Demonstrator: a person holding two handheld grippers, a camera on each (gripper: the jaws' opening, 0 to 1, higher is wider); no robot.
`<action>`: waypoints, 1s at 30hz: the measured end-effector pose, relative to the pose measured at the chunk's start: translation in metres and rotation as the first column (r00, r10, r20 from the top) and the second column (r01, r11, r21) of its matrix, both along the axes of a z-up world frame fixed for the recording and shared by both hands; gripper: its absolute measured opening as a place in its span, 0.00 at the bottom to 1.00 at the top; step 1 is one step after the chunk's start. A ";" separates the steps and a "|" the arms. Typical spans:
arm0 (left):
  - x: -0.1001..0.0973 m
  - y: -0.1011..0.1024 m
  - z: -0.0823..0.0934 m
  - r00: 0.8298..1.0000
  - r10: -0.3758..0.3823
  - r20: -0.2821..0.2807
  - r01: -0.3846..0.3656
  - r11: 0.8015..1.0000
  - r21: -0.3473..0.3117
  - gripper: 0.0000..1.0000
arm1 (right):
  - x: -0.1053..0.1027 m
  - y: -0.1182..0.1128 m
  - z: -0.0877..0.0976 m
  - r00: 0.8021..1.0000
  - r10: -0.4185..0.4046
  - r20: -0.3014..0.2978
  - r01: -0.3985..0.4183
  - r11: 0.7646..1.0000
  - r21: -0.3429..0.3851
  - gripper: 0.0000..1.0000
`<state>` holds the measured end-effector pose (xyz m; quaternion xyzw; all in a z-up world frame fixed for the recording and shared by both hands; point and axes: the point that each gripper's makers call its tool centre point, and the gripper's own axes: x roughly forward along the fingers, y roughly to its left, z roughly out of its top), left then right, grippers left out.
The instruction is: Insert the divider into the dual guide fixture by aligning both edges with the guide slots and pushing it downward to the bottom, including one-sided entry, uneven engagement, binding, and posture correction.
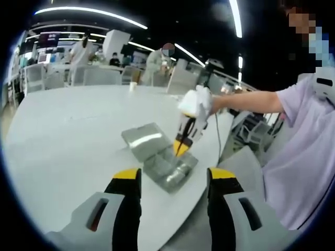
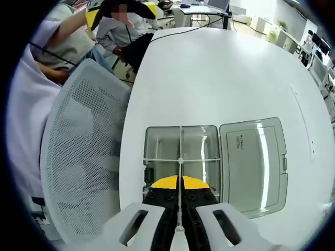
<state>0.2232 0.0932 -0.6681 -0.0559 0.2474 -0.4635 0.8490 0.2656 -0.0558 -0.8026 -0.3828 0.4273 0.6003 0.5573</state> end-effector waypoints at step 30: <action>0.004 0.005 0.005 1.000 0.016 0.007 -0.016 1.000 0.006 0.48 | 0.001 -0.003 -0.032 0.997 -0.072 0.002 0.072 0.997 0.042 0.00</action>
